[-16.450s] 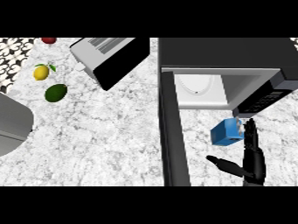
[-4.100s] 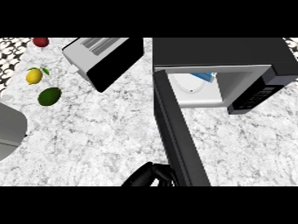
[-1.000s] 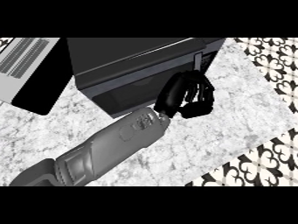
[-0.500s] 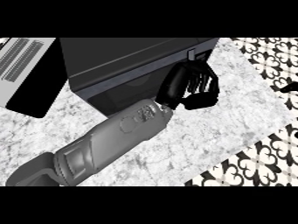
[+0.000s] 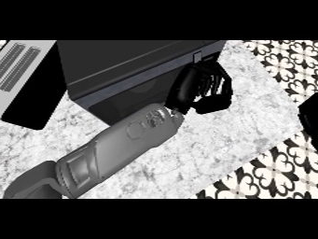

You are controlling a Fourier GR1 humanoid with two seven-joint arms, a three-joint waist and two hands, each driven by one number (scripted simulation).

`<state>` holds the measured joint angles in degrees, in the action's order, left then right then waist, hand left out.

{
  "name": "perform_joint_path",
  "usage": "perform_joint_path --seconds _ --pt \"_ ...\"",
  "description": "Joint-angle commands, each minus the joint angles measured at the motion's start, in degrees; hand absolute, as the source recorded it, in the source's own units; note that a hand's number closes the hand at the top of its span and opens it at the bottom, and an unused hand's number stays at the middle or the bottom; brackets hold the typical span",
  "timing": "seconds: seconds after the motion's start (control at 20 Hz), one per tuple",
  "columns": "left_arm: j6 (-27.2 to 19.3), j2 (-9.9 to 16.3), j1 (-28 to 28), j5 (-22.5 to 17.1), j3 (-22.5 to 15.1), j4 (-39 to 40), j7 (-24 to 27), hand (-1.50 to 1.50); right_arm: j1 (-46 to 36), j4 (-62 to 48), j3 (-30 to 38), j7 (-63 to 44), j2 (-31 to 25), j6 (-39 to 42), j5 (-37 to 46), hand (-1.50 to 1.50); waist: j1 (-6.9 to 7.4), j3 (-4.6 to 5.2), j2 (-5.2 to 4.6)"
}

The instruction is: Pick up the milk, place it into the microwave and close the microwave

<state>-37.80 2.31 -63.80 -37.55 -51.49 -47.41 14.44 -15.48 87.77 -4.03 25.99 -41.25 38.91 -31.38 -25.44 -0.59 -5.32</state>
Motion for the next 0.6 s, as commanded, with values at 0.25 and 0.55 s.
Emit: perform_joint_path --seconds 0.25,0.55 --pt "-0.88 -2.17 -2.62 -1.42 0.34 2.59 0.59 1.5 -0.47 5.98 -2.75 0.81 -0.16 4.97 -1.76 1.5 -2.3 -0.15 -0.69" --pt "-2.79 -2.14 -2.06 -2.0 -0.07 2.34 0.94 1.5 -0.01 8.74 -3.18 -0.85 -0.55 4.85 -3.38 1.5 -2.93 -0.15 -0.68"
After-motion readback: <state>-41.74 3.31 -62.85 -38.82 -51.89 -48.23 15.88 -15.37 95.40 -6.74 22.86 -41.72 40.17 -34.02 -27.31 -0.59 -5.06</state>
